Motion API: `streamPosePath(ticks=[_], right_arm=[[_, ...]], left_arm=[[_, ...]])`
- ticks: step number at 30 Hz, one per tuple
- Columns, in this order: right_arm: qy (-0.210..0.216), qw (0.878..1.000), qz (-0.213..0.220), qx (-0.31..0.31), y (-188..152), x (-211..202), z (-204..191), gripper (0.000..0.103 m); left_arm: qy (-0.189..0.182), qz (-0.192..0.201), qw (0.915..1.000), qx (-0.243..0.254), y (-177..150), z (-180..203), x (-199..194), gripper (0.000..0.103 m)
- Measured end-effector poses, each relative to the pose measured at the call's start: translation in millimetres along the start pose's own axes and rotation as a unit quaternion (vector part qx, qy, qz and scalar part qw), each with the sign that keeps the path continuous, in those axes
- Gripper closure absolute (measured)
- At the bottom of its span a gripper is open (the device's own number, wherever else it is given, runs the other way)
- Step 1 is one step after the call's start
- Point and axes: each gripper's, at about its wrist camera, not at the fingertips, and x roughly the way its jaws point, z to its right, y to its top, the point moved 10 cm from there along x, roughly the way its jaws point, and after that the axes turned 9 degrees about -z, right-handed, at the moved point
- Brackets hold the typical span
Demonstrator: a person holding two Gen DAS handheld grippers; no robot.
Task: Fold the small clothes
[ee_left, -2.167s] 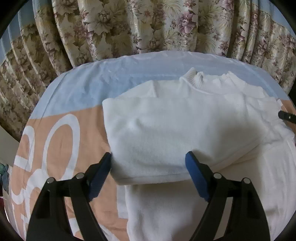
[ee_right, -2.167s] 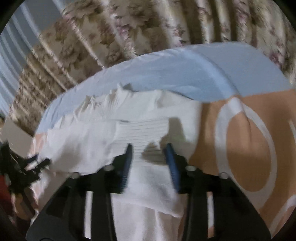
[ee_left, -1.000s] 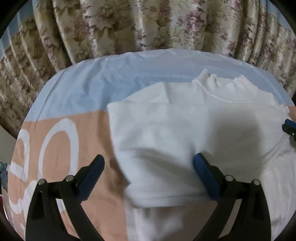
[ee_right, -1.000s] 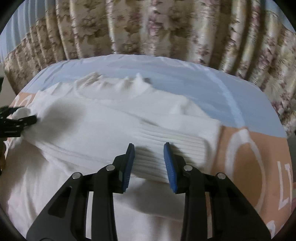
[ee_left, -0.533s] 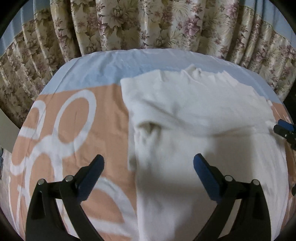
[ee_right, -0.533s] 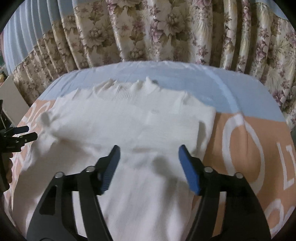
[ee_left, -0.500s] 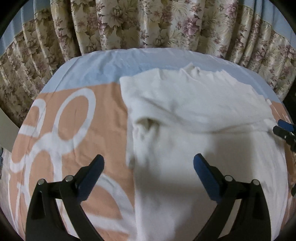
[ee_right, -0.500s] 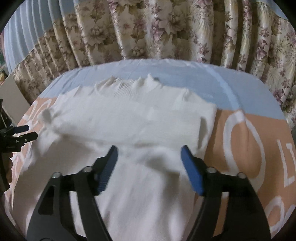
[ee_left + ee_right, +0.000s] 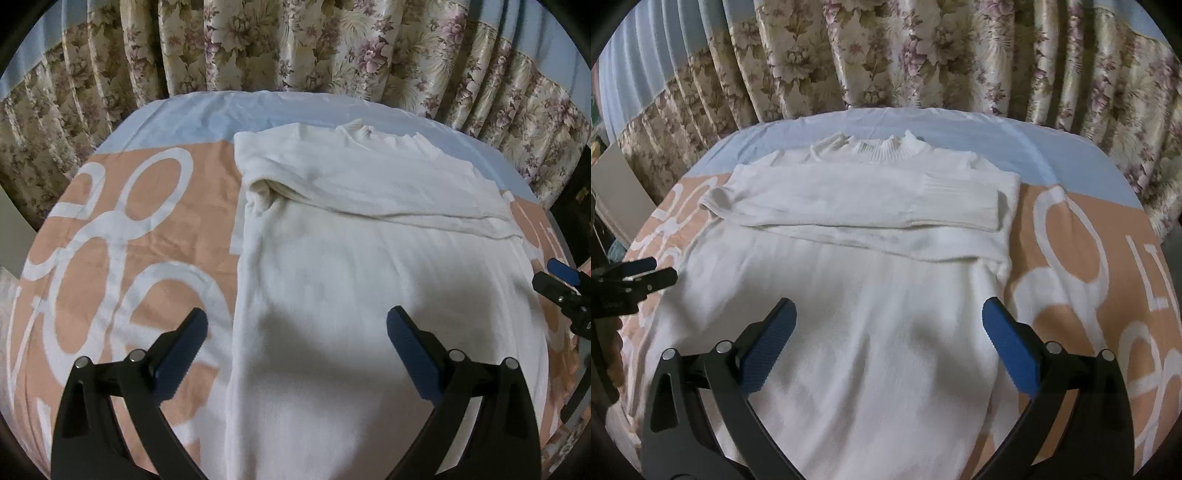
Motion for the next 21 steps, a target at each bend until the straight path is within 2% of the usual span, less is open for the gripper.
streamPosePath(ticks=[3,8,12,16,19,21], right_arm=[[0.016,1.000,-0.007,0.009,-11,-7,-2,0.003],[-0.006,1.000,0.002,0.014,-31,-25,-2,0.003],[-0.041,0.999,0.015,0.010,-45,-37,1,0.003],[-0.079,0.996,0.029,0.010,-59,-47,6,0.003],[-0.068,0.997,0.031,0.010,-68,-50,5,0.003],[-0.077,0.996,0.033,0.008,-73,-53,6,0.003]], left_arm=[[0.019,0.007,0.9998,0.001,-9,0,-11,0.005],[0.048,0.019,0.9986,0.008,-28,1,-26,0.005],[0.071,0.023,0.9971,0.014,-42,1,-32,0.005],[0.077,0.025,0.9967,0.009,-55,1,-34,0.005],[0.085,0.027,0.9960,0.005,-65,-3,-36,0.005],[0.082,0.022,0.9964,0.001,-73,-5,-37,0.005]])
